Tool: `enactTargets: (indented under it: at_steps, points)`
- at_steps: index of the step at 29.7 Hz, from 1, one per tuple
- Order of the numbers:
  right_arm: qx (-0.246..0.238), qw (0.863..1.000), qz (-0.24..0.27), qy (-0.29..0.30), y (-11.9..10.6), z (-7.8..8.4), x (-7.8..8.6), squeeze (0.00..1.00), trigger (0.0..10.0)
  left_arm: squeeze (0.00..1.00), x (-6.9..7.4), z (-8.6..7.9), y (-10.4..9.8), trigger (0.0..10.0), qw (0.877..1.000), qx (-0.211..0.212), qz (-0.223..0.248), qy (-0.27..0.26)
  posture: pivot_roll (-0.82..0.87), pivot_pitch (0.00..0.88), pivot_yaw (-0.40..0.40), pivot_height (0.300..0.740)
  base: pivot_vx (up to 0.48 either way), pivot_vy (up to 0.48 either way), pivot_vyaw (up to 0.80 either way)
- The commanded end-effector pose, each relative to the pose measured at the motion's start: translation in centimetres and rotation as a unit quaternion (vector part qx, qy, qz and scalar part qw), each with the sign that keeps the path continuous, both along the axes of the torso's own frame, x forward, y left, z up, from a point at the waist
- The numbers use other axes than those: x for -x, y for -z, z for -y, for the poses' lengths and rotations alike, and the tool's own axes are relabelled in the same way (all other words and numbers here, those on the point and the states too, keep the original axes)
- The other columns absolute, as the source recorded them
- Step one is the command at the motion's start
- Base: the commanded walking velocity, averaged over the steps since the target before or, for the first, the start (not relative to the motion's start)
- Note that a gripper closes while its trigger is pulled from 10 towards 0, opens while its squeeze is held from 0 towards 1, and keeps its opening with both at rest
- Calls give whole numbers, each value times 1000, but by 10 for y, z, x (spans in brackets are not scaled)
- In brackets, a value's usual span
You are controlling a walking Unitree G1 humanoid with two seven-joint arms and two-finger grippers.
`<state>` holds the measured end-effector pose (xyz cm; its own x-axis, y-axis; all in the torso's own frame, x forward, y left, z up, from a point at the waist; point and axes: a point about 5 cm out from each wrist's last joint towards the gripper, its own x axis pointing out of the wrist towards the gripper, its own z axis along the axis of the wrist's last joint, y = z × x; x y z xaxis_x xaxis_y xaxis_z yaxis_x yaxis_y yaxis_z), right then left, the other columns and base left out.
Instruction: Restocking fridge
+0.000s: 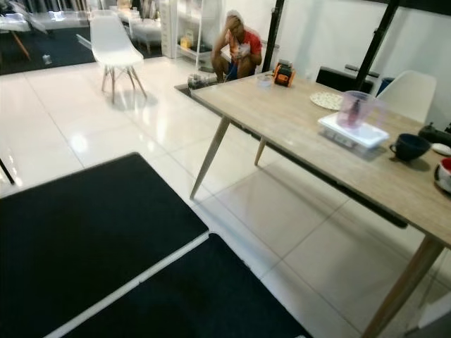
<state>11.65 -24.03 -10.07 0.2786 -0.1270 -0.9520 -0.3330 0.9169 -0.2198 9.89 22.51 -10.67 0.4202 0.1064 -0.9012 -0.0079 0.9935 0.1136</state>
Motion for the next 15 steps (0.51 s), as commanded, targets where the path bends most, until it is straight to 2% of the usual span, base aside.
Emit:
enactTargets:
  at_steps: [1,8,10,15]
  points:
    - [12,1000,-4,-7,-1,5,1,0,10000,0,-2,3,0,10000,1000,6,5,4,-54,29,-30,740,469,0,0]
    - [11,1000,-4,-7,0,4,2,0,10000,0,2,5,1,10000,1000,7,3,10,-54,34,-28,740,469,0,0]
    - [11,1000,-4,-6,0,4,3,0,10000,0,11,-6,1,10000,1000,-5,-5,2,-42,42,-31,740,469,0,0]
    - [13,1000,-7,-9,0,4,3,0,10000,0,18,-17,0,10000,1000,-19,-11,-10,-41,43,-33,740,466,0,-117]
